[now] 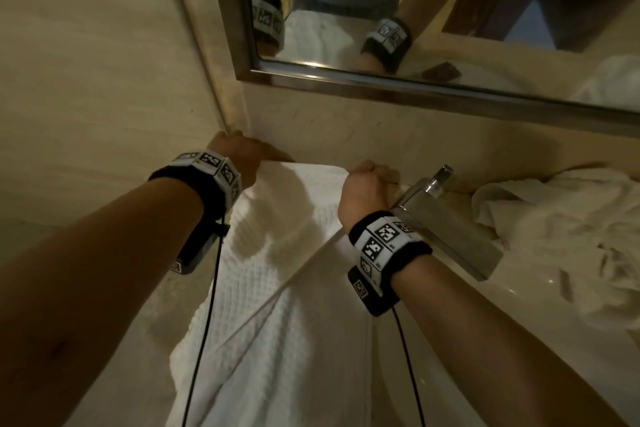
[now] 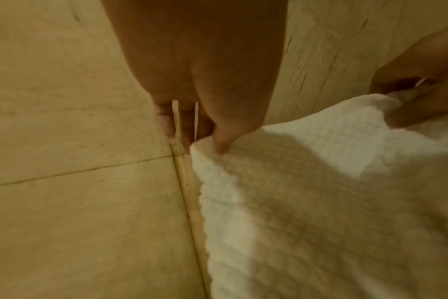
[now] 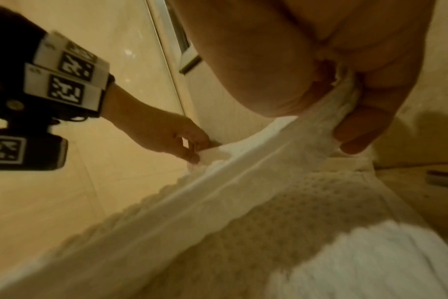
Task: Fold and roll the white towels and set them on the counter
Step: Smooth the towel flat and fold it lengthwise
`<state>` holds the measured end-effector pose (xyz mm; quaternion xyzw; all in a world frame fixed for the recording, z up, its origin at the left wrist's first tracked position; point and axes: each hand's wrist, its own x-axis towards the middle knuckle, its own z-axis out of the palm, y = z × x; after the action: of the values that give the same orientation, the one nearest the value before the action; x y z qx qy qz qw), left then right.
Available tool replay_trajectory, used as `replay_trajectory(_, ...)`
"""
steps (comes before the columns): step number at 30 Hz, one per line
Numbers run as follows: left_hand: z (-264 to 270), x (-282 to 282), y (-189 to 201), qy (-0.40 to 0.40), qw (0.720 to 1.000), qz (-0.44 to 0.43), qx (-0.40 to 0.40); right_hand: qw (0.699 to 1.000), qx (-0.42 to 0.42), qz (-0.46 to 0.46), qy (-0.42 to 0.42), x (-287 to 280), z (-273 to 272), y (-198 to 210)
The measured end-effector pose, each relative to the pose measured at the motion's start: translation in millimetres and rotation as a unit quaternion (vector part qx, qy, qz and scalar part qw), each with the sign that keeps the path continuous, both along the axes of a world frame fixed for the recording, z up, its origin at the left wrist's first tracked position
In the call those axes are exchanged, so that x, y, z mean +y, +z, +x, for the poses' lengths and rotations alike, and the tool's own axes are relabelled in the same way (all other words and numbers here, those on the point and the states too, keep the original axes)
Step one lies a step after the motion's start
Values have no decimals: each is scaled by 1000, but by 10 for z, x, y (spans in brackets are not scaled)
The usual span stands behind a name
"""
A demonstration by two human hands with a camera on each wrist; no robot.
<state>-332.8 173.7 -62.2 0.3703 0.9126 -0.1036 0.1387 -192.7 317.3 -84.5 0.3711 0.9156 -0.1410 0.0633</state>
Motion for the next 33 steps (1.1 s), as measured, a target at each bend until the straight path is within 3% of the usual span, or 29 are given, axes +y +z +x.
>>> replay_trajectory(5, 121, 146, -112, 128, 989, 65, 16, 996, 44, -79, 13, 18, -149, -167)
replay_trajectory(8, 150, 200, -145, 155, 985, 67, 24, 995, 55, -86, -18, 97, -165, -247)
replay_trajectory(12, 84, 207, -219, 181, 979, 94, 5, 998, -13, -51, -38, 143, -173, -305)
replay_trajectory(15, 0, 187, -320, 221, 971, 84, -24, 999, -24, -20, -6, 157, -186, -304)
replay_trajectory(20, -18, 162, -346, 254, 959, 108, -57, 992, -120, -49, 10, 199, -308, -246)
replay_trajectory(29, 35, 225, -377, 255, 958, 126, -20, 999, -38, 2, 4, 234, -378, -399)
replay_trajectory(33, 67, 154, -426, 292, 943, 159, -22, 1000, -21, 16, -4, 260, -348, -454)
